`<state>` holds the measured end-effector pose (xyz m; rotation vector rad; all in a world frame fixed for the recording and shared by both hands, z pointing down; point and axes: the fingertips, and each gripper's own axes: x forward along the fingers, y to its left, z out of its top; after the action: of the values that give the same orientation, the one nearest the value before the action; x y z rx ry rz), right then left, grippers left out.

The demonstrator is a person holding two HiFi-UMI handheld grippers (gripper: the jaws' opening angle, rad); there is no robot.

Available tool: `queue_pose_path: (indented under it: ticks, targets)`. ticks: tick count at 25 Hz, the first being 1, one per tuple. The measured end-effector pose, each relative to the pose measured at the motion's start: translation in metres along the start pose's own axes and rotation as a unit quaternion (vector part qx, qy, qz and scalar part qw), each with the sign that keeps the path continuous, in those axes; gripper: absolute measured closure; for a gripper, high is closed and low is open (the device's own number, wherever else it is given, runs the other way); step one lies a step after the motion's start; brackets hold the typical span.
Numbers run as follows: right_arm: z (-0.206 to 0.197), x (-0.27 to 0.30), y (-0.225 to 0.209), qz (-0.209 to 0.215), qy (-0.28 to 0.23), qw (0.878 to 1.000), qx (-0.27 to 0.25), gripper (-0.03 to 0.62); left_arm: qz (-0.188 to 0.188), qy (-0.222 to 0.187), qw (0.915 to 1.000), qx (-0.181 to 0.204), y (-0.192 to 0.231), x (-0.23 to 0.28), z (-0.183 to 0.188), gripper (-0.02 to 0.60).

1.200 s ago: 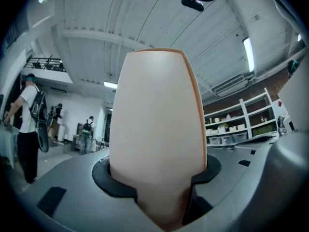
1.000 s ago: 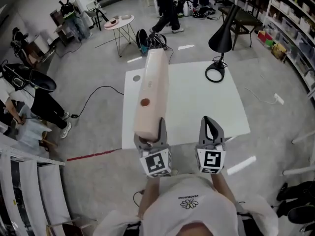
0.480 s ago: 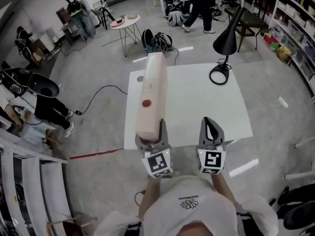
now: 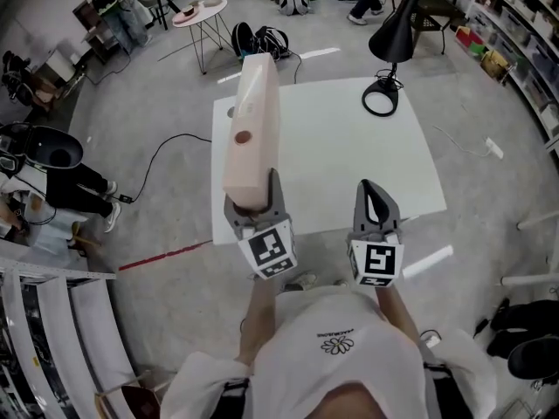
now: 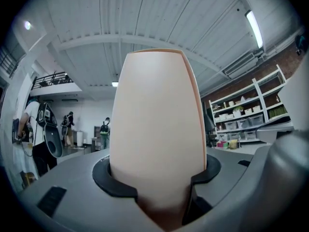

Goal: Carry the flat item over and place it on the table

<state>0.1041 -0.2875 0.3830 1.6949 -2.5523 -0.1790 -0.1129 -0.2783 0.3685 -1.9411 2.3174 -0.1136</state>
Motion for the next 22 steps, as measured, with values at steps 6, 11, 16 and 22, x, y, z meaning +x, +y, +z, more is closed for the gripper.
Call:
queue_pose_path:
  ticks: [6, 11, 16, 22]
  targets:
    - [-0.003, -0.002, -0.003, -0.013, 0.013, 1.0, -0.003, 0.582, -0.003, 0.02, 0.9961, 0.086, 0.009, 0.034, 0.0, 0.29]
    - [-0.008, -0.003, -0.002, -0.022, 0.024, 0.999, -0.01, 0.582, -0.011, 0.057, 0.9449, 0.322, 0.004, 0.065, -0.011, 0.29]
    - [-0.012, -0.006, -0.003, -0.029, 0.033, 0.999, -0.01, 0.582, -0.038, 0.04, 0.8824, 0.467, -0.005, 0.077, -0.022, 0.29]
    - [-0.015, -0.005, -0.009, -0.034, 0.037, 0.999, -0.008, 0.582, -0.077, 0.066, 0.8137, 0.572, -0.015, 0.096, -0.046, 0.288]
